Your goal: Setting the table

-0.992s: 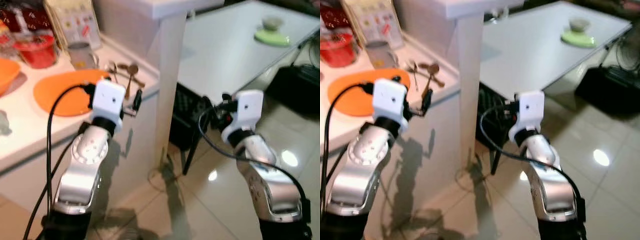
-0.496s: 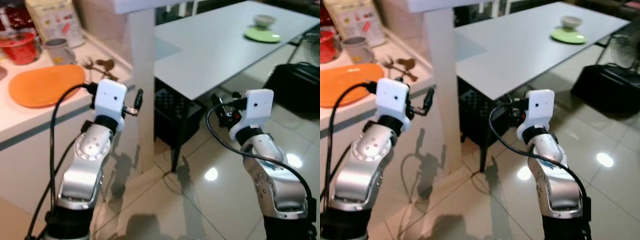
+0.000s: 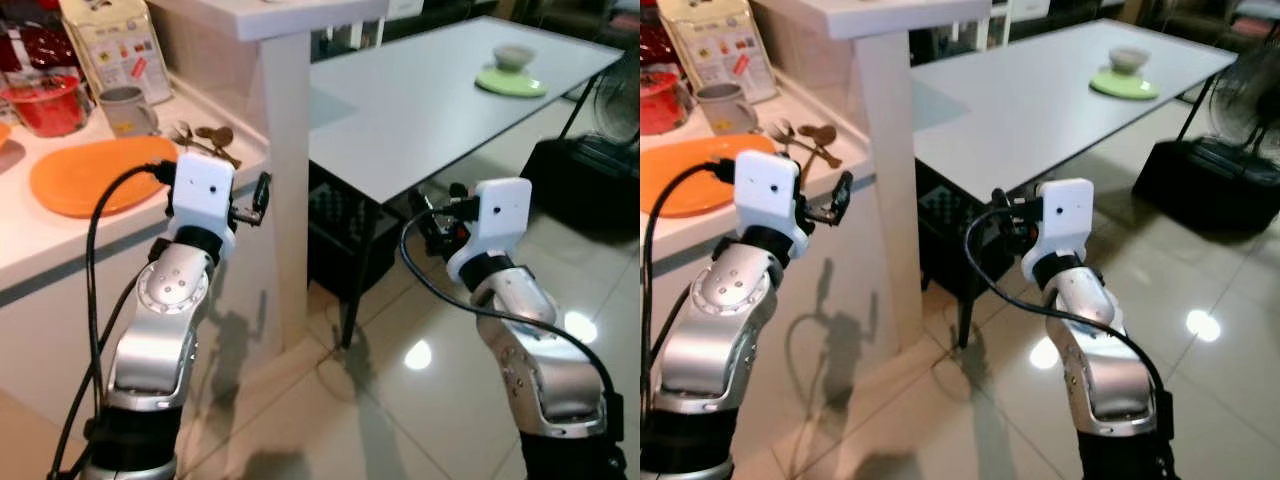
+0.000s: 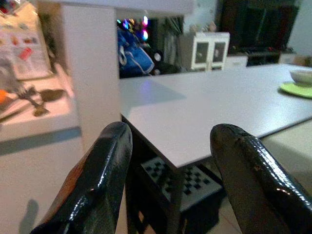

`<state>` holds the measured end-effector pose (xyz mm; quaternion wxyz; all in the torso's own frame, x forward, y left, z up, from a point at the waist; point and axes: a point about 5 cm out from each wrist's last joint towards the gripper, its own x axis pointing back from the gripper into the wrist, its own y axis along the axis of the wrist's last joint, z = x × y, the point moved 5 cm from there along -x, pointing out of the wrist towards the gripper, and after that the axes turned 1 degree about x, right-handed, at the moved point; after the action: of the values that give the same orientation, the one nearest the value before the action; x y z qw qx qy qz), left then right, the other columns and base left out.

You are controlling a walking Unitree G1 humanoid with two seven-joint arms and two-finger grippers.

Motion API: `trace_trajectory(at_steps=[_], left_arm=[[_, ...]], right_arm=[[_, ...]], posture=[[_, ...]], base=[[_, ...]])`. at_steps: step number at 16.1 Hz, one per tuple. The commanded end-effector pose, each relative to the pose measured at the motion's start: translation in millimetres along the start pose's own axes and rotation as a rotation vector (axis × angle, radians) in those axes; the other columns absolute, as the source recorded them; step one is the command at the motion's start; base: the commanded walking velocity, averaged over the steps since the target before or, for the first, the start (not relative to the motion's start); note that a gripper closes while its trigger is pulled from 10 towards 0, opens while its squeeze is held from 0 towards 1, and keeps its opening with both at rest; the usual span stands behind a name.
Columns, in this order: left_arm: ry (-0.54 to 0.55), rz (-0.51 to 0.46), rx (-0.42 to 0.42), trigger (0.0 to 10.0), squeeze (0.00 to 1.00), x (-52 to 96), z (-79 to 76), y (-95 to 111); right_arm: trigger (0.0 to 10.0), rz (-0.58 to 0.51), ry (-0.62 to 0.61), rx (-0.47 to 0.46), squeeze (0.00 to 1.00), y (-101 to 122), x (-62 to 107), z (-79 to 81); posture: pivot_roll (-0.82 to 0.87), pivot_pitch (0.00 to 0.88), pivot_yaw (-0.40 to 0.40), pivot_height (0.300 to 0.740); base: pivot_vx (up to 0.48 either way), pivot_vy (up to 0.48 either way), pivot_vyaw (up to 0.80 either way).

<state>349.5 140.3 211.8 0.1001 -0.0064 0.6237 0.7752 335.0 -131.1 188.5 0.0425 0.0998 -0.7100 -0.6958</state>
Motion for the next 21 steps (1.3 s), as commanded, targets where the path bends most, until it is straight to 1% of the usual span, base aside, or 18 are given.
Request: trace_trajectory(at_steps=[1,2,4,10,16,19,21], left_arm=[[-0.001,-0.002,-0.002,10.0,0.0,-0.6,1.6,0.6],[-0.01,-0.002,-0.001,10.0,0.0,-0.5,0.1,0.5],[-0.017,-0.002,0.001,10.0,0.0,-0.6,-1.5,0.2],[-0.018,0.0,0.001,10.0,0.0,-1.0,-0.8,-0.4],[-0.025,0.006,-0.001,10.0,0.0,-2.0,-1.6,-1.9],[-0.039,0.007,0.0,10.0,0.0,-3.3,-3.9,-1.3],[-0.056,0.009,0.001,10.0,0.0,-3.7,-6.2,-2.0]], right_arm=[[10.0,0.002,-0.005,0.008,0.0,1.0,-1.4,-0.4],[10.0,0.002,-0.01,0.011,0.0,1.1,-1.3,-1.4],[10.0,-0.004,-0.025,-0.016,0.0,1.4,-1.0,-4.0],[10.0,-0.003,-0.017,-0.027,0.0,1.1,-1.7,-2.6],[10.0,0.004,0.016,0.01,0.0,-0.1,-1.1,2.4],[10.0,0.005,0.009,0.016,0.0,-0.7,-0.3,2.1],[10.0,0.004,-0.002,-0.016,0.0,-1.5,0.8,0.0]], posture=[[0.03,0.0,-0.02,0.74],[0.03,0.0,-0.02,0.74],[0.02,0.0,-0.019,0.74],[0.03,0.0,-0.02,0.74],[0.02,0.0,-0.014,0.74],[0.02,0.0,-0.01,0.74],[0.02,0.0,-0.004,0.74]], base=[[0.345,0.0,0.8],[0.349,0.0,0.8],[0.349,0.0,0.0],[0.348,0.0,0.0],[0.349,0.0,0.0],[0.347,0.0,0.73],[0.349,0.0,0.0]])
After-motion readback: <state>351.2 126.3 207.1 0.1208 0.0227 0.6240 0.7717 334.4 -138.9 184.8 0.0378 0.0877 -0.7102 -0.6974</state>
